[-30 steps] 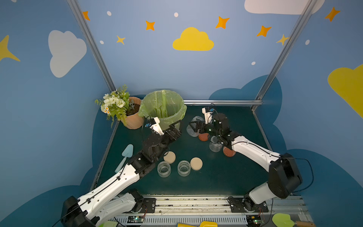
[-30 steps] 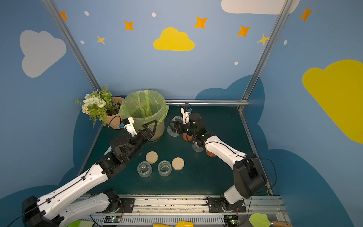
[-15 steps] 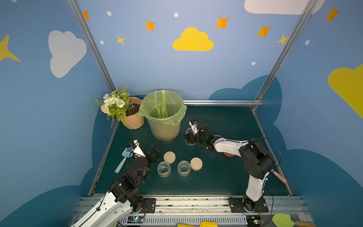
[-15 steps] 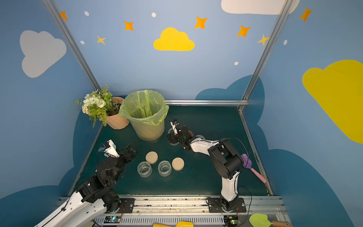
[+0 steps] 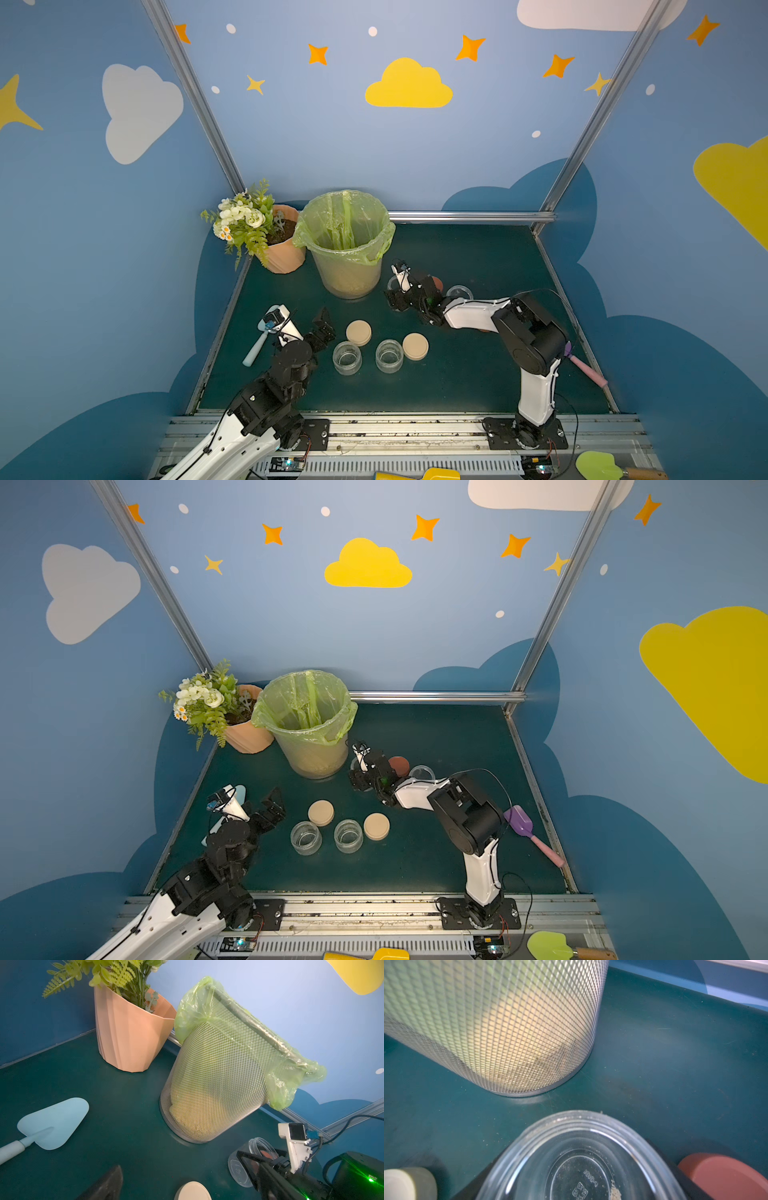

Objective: Empty expired oatmeal from jars
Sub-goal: Place the jar at the center of the board, then reset both arms

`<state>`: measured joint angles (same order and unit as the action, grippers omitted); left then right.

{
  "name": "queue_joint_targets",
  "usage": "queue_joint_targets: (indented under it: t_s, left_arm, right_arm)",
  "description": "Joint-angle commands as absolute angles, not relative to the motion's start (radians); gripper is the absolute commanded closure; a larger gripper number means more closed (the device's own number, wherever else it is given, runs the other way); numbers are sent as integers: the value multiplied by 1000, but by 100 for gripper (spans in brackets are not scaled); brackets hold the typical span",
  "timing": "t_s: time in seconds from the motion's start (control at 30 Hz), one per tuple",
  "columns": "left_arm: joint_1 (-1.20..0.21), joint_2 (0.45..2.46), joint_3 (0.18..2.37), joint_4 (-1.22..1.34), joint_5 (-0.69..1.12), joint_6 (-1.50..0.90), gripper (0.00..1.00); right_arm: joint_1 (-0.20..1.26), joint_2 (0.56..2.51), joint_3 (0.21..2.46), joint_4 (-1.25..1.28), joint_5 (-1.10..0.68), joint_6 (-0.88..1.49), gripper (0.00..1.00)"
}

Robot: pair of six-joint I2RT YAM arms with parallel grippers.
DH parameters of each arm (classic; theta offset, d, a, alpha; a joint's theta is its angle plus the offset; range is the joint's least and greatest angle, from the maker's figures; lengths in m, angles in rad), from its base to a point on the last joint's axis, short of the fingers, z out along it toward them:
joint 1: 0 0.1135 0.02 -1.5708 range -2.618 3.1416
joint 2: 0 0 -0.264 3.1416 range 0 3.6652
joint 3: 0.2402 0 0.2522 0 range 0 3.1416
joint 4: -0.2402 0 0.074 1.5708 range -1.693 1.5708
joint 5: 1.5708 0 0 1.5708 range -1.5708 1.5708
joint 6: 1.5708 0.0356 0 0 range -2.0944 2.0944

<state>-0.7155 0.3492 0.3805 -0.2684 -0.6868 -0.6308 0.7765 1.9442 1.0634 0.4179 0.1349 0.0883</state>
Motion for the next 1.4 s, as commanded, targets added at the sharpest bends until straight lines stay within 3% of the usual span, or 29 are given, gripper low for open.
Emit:
queue_joint_targets:
  t_s: [0.0, 0.83, 1.13, 1.37]
  left_arm:
    - [-712, 340, 379, -283, -718, -594, 0]
    - [-710, 253, 359, -319, -770, -521, 0]
    - [-693, 320, 389, -263, -774, -423, 0]
    - [-601, 387, 395, -155, -813, -319, 0]
  right_arm:
    - [783, 1933, 1053, 449, 145, 105, 10]
    - [779, 1685, 982, 232, -16, 142, 7]
    - [740, 1615, 1098, -70, -377, 87, 7]
    - [689, 1367, 996, -128, -329, 77, 7]
